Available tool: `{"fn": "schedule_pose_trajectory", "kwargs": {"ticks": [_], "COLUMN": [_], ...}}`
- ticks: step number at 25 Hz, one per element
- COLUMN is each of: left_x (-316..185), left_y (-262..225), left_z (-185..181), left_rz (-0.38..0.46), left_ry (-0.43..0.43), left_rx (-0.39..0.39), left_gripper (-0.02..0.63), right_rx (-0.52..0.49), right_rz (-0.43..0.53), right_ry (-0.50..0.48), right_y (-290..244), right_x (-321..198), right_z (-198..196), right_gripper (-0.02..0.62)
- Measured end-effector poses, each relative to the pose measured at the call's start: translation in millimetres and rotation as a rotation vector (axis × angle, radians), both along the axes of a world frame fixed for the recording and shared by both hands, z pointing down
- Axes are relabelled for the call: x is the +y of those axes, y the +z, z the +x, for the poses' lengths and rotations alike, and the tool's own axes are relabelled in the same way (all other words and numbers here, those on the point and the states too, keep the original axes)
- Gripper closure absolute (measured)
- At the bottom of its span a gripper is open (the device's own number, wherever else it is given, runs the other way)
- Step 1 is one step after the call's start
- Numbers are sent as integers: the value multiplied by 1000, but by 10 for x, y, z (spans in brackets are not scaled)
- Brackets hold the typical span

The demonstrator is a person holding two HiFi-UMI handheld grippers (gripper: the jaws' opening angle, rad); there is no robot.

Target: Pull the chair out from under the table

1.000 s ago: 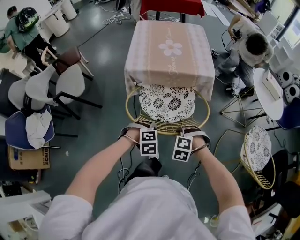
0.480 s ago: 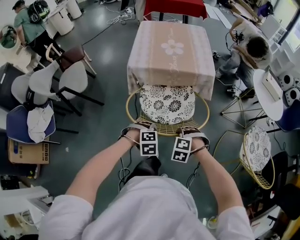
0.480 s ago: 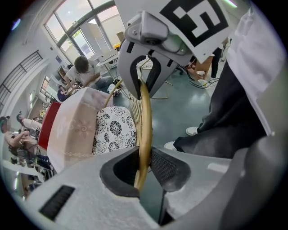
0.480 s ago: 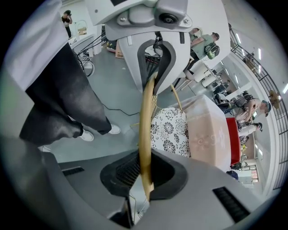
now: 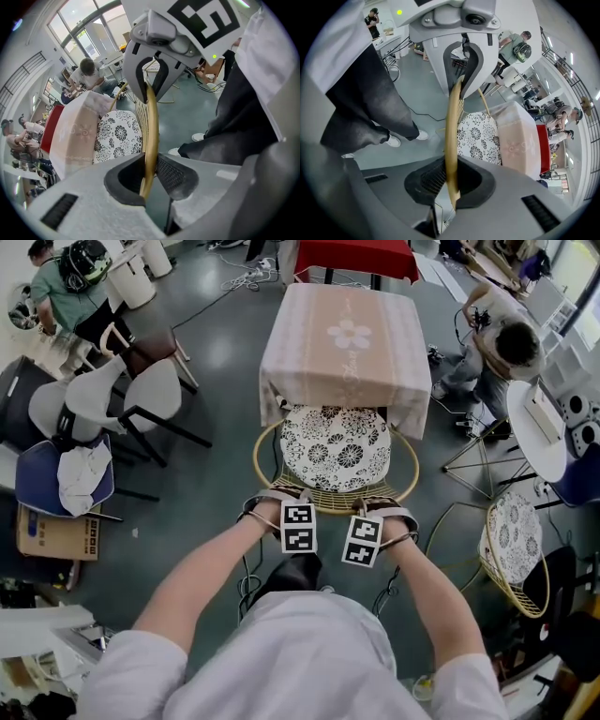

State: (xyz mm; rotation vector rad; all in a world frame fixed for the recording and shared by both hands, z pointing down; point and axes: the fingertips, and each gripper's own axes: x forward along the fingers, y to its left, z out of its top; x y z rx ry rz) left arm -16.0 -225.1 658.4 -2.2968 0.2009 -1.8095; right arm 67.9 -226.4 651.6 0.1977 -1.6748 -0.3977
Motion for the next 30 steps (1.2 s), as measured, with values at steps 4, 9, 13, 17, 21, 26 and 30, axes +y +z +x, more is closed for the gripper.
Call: {"fn": "schedule_pose_trajectory", "kwargs": {"ticks": [4, 9, 13, 17, 21, 26, 30], "left_x": [99, 227, 359, 471, 610, 758, 865], "left_y": [5, 8, 6, 10, 18, 19, 25], "left_z": [-1, -13, -22, 7, 8, 6, -12], "left_rz": [10, 19, 21, 33, 34, 37, 27], "left_ry": [-8, -19, -28, -41, -57, -74, -69], "left_rx": [-4, -16, -26, -26, -30, -38, -45], "left_gripper": [535, 535, 535, 535, 535, 535, 535], "right_rx": [-1, -2, -7, -7, -8, -13, -12], "right_rz": [2, 3, 2, 7, -1, -4, -10], "right_ry": [-5, -10, -20, -29, -41, -53, -52], "right_y": [1, 0, -10, -4, 5, 6, 9], "right_x": [105, 243, 378, 489, 633, 789, 890], "right_z": [-6, -13, -19, 12, 16, 13, -10], "right_gripper": [565, 565, 565, 565, 566, 566, 566]}}
